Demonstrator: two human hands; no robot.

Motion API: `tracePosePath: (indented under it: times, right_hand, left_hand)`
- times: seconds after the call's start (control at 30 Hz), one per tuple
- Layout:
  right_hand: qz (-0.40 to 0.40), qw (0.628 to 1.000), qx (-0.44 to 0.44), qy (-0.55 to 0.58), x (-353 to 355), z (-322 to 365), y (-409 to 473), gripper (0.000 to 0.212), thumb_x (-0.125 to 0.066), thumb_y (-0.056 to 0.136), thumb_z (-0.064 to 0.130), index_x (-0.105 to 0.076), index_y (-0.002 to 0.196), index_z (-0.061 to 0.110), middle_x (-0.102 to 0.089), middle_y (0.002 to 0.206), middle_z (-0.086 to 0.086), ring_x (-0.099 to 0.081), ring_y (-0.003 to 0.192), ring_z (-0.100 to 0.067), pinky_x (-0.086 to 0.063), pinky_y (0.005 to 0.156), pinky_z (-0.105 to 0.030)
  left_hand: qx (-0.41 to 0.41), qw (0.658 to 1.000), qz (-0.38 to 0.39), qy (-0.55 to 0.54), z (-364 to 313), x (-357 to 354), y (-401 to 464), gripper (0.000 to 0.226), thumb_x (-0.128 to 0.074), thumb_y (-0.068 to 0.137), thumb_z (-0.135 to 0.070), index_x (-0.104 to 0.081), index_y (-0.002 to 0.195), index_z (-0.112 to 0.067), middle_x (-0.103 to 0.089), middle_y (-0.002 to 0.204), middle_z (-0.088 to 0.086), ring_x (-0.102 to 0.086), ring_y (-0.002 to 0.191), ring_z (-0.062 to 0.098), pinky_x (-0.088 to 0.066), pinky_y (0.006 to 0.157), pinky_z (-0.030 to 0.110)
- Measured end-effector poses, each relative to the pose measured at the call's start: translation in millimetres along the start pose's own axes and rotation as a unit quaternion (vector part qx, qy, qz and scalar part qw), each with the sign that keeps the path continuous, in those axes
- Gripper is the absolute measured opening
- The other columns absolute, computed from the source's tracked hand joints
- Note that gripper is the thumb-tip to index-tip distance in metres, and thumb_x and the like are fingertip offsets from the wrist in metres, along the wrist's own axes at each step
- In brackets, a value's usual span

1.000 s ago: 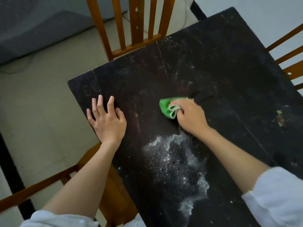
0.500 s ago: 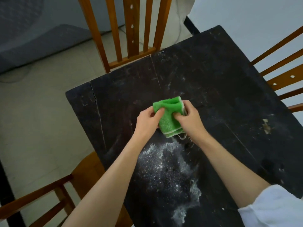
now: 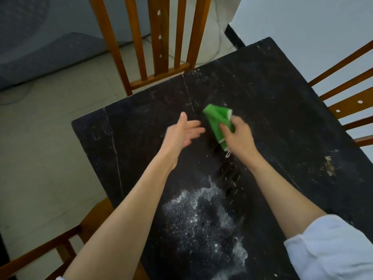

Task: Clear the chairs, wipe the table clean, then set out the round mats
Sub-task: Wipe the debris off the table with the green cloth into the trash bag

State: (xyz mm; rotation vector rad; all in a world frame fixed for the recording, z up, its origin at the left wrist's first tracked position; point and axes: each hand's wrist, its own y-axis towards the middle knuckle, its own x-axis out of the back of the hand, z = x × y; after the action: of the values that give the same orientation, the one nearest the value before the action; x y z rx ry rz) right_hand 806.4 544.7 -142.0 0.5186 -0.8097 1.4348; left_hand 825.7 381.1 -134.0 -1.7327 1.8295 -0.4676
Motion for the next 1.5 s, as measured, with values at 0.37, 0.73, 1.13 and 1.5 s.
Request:
tracePosePath:
  times: [0.37,0.73,1.13,1.5]
  right_hand:
    - [-0.168,0.953,-0.011,-0.251,-22.0,-5.1,133.1,0.037,-0.045,0.092,0.014,-0.05,0.128,0.013,-0.043,0.125,-0.012,-0.039,0.115,-0.031,-0.047,0.083,-0.04]
    - [0.095,0.945,0.276,-0.145,-45.5,-5.8,-10.6,0.035,-0.053,0.078,0.01,-0.059,0.112,0.019,-0.057,0.104,-0.004,-0.051,0.093,-0.025,-0.052,0.056,-0.04]
    - [0.028,0.952,0.235,-0.192,-58.0,1.7,10.8,0.043,-0.054,0.075,0.005,-0.061,0.112,0.025,-0.053,0.104,-0.006,-0.04,0.095,-0.022,-0.043,0.053,-0.03]
    - [0.041,0.968,0.187,-0.164,-31.9,11.6,-8.8,0.044,-0.051,0.085,0.008,-0.058,0.123,0.03,-0.049,0.111,-0.008,-0.044,0.103,-0.029,-0.046,0.071,-0.039]
  left_hand:
    - [-0.185,0.726,-0.255,0.611,53.1,59.4,42.8,0.051,-0.037,0.093,-0.046,-0.033,0.142,-0.031,-0.024,0.153,0.005,-0.009,0.144,0.028,0.006,0.113,0.055]
    - [-0.198,0.73,-0.273,0.594,54.2,60.9,44.5,0.047,-0.041,0.092,-0.039,-0.043,0.137,-0.028,-0.034,0.149,0.006,-0.017,0.143,0.029,-0.002,0.114,0.056]
    - [-0.227,0.759,-0.315,0.523,54.4,62.3,48.7,0.046,-0.033,0.094,-0.029,-0.046,0.136,-0.016,-0.042,0.145,0.002,-0.026,0.141,0.023,-0.003,0.116,0.047]
    - [-0.254,0.789,-0.22,0.514,42.2,77.8,20.7,0.042,-0.043,0.095,-0.008,-0.044,0.137,-0.011,-0.031,0.151,0.012,-0.012,0.145,0.028,-0.001,0.118,0.043]
